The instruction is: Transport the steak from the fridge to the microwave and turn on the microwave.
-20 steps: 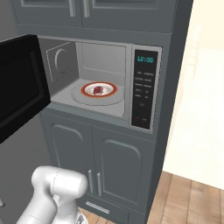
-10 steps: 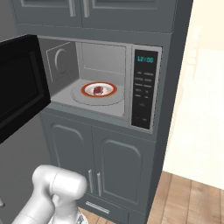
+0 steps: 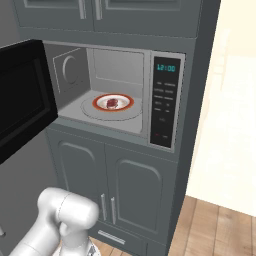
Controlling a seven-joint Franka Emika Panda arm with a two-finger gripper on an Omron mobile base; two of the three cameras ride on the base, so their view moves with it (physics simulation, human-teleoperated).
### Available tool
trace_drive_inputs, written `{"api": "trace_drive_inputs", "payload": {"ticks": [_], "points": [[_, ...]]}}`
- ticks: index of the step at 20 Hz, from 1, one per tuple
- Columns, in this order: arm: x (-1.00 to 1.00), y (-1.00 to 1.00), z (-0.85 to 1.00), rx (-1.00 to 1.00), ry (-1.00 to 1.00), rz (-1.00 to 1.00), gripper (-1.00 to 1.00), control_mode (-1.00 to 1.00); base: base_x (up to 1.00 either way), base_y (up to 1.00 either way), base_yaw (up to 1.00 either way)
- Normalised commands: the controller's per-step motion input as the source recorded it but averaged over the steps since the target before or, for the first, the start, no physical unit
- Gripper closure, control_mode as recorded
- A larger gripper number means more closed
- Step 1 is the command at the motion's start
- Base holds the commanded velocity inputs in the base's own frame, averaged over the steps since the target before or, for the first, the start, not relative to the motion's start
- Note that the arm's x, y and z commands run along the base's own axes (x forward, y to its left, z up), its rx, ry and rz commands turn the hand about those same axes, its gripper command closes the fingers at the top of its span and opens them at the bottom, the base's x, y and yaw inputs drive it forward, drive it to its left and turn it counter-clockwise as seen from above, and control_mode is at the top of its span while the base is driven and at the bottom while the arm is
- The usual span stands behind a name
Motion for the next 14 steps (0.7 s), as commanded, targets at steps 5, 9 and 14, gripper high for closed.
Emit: {"api": "trace_drive_inputs", "payload": {"ticks": [5,9,14], "points": [[0.0,-0.17,0.37,0.13,-0.06,0.0,-1.0,-1.0,0.0,0.0,0.0],[0.0,-0.32,0.32,0.11,-0.01,0.0,-1.0,-1.0,0.0,0.0,0.0],[0.02,-0.52,0.3,0.14,0.0,0.0,-1.0,-1.0,0.0,0.0,0.0]]}}
